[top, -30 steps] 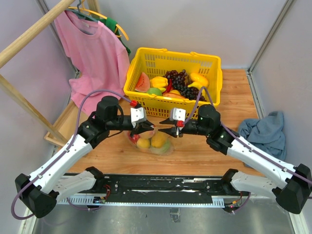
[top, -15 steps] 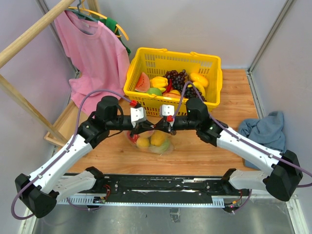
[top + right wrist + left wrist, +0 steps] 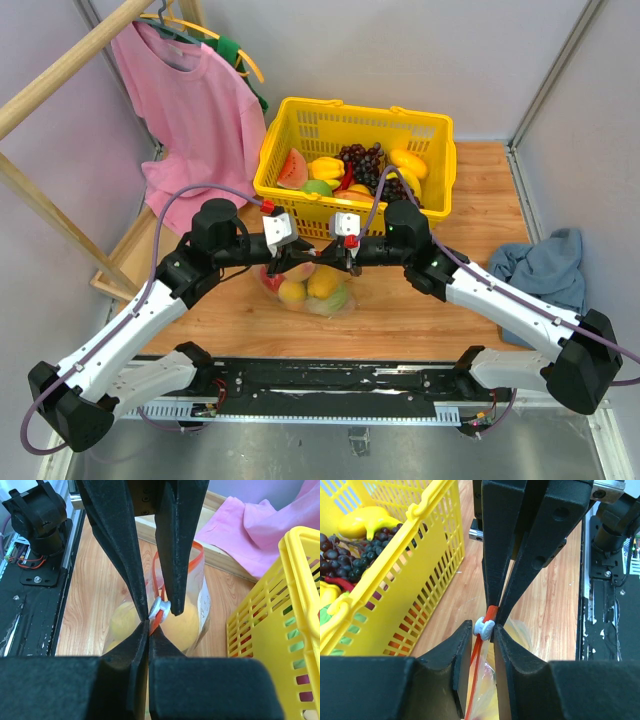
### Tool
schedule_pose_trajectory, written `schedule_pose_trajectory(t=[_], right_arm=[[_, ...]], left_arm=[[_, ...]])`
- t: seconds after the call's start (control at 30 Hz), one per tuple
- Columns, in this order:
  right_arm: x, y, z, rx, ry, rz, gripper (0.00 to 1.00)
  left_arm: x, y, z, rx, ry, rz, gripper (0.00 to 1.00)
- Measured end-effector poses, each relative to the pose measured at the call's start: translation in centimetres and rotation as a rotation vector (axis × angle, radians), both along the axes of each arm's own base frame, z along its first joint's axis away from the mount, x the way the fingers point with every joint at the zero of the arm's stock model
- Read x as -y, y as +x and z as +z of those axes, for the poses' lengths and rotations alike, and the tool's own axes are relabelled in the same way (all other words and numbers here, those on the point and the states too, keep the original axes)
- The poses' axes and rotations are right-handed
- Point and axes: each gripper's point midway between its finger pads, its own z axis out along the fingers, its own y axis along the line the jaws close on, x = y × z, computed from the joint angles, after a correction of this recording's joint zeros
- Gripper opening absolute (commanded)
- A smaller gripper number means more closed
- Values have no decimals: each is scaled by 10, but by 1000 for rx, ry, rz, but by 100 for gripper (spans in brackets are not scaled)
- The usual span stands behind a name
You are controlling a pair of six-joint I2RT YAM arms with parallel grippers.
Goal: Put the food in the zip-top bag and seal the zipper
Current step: Zip the zipper food storage bag at the center of the board.
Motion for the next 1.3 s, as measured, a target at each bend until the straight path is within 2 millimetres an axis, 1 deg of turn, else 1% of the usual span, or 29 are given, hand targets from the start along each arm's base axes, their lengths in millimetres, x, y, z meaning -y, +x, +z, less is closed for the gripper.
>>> schedule_pose_trajectory(t=[0.1, 0.23, 0.4, 0.57, 0.9, 1.3], right_arm=[[-1, 0, 2, 3, 7, -1, 1], [-1, 1, 2, 0, 10, -4, 1], [4, 2, 0, -5, 10, -32, 1], [11, 5, 3, 21, 38, -83, 1], [15, 13, 3, 26, 51, -150, 1], [26, 24, 13, 49, 69, -237, 1]], left_arm=[[1, 0, 2, -2, -10, -2, 19], [3, -3, 1, -16, -17, -23, 1], [6, -6, -1, -27, -15, -44, 0], [6, -6, -2, -26, -12, -46, 0], [1, 6, -9, -49, 33, 21, 0], [-6, 15, -11, -43, 52, 79, 0]])
